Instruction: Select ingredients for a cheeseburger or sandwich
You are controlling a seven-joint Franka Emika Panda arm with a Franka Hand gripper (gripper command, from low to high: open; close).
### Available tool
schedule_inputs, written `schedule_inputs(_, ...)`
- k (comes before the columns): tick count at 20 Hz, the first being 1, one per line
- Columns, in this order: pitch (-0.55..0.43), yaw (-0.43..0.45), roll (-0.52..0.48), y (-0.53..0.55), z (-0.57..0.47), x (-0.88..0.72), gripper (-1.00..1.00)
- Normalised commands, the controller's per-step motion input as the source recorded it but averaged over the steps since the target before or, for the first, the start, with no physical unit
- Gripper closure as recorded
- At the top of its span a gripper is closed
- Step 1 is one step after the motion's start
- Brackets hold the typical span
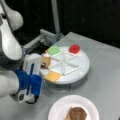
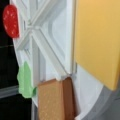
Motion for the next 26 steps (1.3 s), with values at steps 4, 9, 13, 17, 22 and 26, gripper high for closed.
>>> schedule_inputs(4,-0.043,0.173,0.414,-0.2,-0.22,0.3,-1.0)
schedule_inputs(9,-0.018,0.158,0.423,-0.16,-0.24,0.25,-1.0)
schedule_inputs(13,-0.051,0.155,0.443,-0.14,-0.21,0.21,-1.0)
schedule_inputs(17,-0.085,0.127,0.449,-0.16,-0.16,0.23,-1.0)
schedule_inputs(22,-0.085,0.125,0.4,-0.17,-0.11,0.2,-1.0)
schedule_inputs(26,-0.089,0.11,0.391,-0.12,-0.11,0.22,-1.0)
